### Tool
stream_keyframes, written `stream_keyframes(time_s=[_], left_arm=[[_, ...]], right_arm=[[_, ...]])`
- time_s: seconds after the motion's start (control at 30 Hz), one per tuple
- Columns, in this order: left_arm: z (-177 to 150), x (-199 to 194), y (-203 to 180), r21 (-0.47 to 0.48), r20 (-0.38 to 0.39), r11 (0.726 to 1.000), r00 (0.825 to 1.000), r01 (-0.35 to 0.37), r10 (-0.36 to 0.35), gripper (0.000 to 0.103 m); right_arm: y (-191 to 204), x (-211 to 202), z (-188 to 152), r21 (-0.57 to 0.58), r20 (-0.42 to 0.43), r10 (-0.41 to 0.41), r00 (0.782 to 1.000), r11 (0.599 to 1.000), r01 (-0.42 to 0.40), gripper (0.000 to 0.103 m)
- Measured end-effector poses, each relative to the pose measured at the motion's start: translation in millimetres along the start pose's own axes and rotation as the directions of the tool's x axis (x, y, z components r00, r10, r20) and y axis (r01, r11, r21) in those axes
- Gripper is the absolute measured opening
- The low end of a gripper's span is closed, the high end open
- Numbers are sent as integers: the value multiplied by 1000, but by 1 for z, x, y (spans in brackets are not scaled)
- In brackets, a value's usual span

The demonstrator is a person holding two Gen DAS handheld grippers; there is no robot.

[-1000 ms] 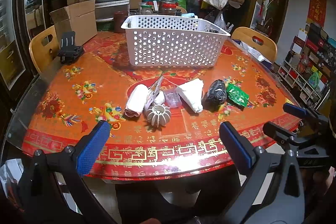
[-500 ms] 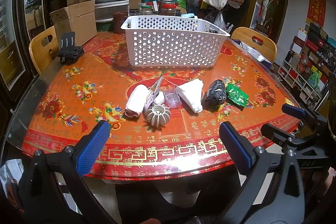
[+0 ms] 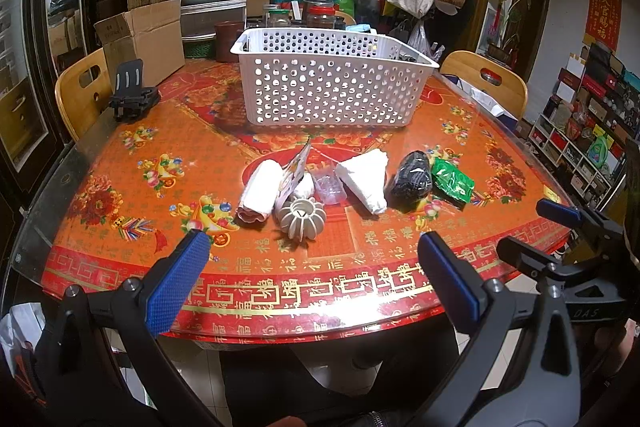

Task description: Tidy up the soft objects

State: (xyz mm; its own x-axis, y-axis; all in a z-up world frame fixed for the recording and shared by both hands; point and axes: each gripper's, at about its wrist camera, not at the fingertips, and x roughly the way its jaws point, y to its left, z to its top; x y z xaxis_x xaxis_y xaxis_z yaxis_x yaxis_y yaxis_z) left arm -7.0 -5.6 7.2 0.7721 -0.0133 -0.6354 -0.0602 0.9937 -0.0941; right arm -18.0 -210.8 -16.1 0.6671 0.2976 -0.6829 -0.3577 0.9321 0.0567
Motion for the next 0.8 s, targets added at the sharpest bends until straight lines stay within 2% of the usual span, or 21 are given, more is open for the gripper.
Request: stream_keyframes(time_s=[0.8], left_arm=[[-3, 6, 7, -5, -6, 1000, 1000, -12, 12, 103]], right_arm=[[-1, 4, -3, 2, -7, 0, 1000, 1000, 0, 103]])
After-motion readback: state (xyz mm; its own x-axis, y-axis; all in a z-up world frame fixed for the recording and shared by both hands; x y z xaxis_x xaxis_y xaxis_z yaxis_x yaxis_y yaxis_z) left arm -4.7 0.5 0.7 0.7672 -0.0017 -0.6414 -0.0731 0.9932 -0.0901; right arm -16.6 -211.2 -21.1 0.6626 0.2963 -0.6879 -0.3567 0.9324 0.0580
